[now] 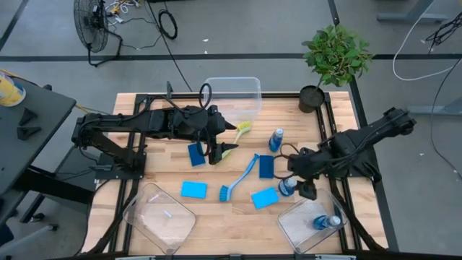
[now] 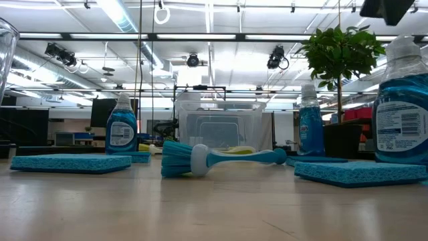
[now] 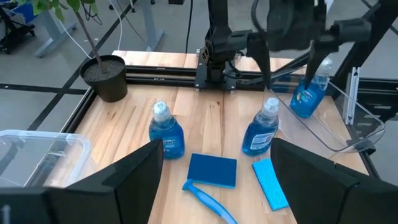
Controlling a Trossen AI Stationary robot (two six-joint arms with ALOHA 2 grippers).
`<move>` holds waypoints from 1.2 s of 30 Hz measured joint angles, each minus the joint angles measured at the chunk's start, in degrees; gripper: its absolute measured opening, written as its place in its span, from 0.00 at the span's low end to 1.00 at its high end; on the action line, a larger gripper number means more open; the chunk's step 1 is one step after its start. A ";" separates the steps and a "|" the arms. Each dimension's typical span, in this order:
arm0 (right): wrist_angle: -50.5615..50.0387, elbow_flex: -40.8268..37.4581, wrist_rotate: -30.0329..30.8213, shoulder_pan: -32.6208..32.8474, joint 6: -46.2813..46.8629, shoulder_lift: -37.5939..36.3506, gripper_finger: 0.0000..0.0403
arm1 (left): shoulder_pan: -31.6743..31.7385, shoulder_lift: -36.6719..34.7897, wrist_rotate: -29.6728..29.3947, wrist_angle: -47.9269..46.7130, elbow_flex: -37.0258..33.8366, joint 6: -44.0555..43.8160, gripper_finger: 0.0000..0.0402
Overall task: Pick & Place Kitchen Sink Supplies
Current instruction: Put the blue dishwashing liquid into the bottom right transparent bin
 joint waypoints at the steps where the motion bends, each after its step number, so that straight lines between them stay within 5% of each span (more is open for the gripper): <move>1: -0.02 0.00 -0.02 -0.33 0.75 0.70 0.67 | 0.01 0.00 0.00 -0.05 0.00 0.04 0.74; 16: -3.71 0.00 5.40 -2.06 1.86 6.78 0.67 | 0.00 0.00 0.00 -0.65 0.00 0.00 0.74; 36: -4.16 -0.45 4.00 -2.06 6.12 11.86 0.67 | 0.01 0.00 0.02 -1.04 0.02 -0.10 0.74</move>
